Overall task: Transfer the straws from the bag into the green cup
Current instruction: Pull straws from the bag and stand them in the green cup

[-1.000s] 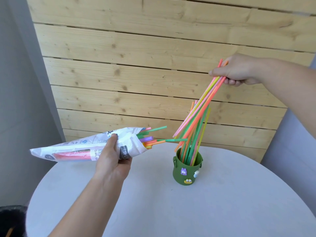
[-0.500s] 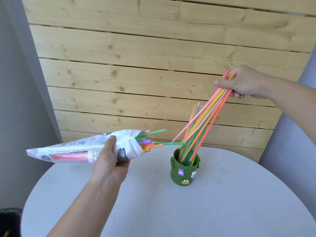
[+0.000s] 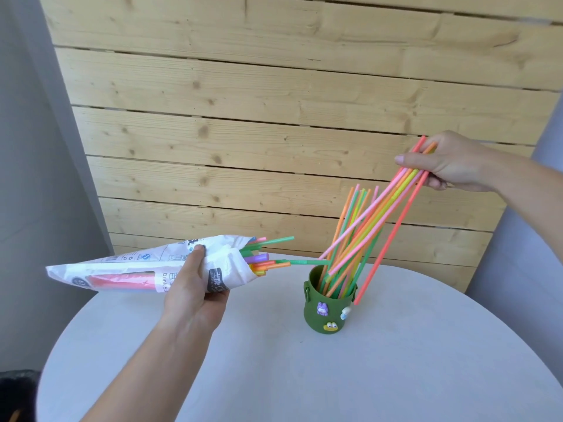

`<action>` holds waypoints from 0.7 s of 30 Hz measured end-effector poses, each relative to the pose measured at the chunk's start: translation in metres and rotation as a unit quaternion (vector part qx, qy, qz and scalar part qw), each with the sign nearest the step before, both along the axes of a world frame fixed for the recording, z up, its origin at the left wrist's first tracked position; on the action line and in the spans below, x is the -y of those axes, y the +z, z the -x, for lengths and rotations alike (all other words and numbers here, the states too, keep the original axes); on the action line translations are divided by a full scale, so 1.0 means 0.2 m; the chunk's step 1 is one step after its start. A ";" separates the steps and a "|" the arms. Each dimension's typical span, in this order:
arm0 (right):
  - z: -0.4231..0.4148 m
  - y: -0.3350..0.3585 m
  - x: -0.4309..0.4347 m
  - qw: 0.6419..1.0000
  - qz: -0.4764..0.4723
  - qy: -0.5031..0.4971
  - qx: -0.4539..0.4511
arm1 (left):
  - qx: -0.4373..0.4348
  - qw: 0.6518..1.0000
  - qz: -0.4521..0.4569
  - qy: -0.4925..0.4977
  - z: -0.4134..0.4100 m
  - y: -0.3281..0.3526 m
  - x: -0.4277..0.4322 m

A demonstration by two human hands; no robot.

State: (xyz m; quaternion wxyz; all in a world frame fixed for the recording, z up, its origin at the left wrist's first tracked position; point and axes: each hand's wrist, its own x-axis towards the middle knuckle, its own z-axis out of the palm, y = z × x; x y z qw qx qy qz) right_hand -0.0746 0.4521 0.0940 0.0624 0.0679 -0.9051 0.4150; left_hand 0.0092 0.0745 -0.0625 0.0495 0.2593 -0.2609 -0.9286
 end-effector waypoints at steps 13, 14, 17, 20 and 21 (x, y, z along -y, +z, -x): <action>0.00 -0.02 -0.03 0.999 -0.007 0.028 0.027 | 0.000 1.000 0.016 -0.009 0.01 -0.02 -0.02; 0.00 -0.02 -0.04 0.999 -0.005 0.024 0.026 | 0.000 1.000 0.016 -0.009 0.01 -0.02 -0.02; -0.01 -0.02 -0.05 0.999 -0.007 0.019 0.028 | 0.002 1.000 0.016 -0.008 0.01 -0.02 -0.02; -0.01 -0.02 -0.06 1.000 -0.006 0.010 0.026 | 0.002 1.000 0.016 -0.010 0.01 -0.02 -0.02; -0.01 -0.02 -0.06 1.000 -0.005 0.008 0.026 | 0.001 1.000 0.017 -0.010 0.01 -0.02 -0.02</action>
